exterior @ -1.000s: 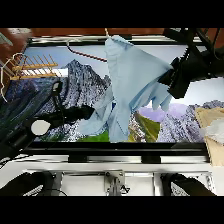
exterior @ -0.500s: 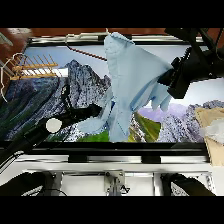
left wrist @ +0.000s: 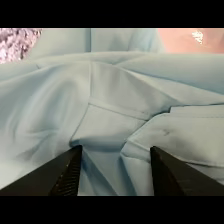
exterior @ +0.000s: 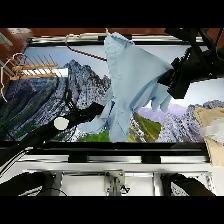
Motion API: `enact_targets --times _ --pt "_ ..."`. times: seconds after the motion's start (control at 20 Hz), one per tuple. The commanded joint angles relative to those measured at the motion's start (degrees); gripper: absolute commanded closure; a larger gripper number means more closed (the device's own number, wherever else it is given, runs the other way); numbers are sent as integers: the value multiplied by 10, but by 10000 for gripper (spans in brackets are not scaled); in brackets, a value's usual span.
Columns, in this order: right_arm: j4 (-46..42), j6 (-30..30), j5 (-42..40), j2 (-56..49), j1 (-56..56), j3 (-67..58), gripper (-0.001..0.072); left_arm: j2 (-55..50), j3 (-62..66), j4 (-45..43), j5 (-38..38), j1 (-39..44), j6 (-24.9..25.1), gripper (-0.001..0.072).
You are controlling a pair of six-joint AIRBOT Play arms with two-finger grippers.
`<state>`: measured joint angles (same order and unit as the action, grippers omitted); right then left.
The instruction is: Fold the shirts.
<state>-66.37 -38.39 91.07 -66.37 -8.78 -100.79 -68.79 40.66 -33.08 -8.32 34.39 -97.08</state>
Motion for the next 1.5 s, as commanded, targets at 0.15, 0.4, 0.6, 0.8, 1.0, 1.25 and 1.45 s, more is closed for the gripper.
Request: enact_targets --times 0.15,0.4,0.6,0.8,1.0,1.25,1.45 --pt "-2 0 0 0 0 0 632 -5 34 50 -7 14 82 195" --pt "-2 0 0 0 0 0 632 -14 68 51 -56 28 103 211" --pt "-2 0 0 0 0 0 631 -52 68 50 -115 30 119 211" --pt "-2 1 0 0 0 0 632 -47 68 49 -137 -11 119 209" --pt "-3 2 0 0 0 0 631 -49 68 99 -193 -29 118 165" --pt "-3 2 0 0 0 0 631 -52 68 217 -110 7 118 169" --pt "-6 2 0 0 0 0 631 -64 68 291 -76 33 118 342"
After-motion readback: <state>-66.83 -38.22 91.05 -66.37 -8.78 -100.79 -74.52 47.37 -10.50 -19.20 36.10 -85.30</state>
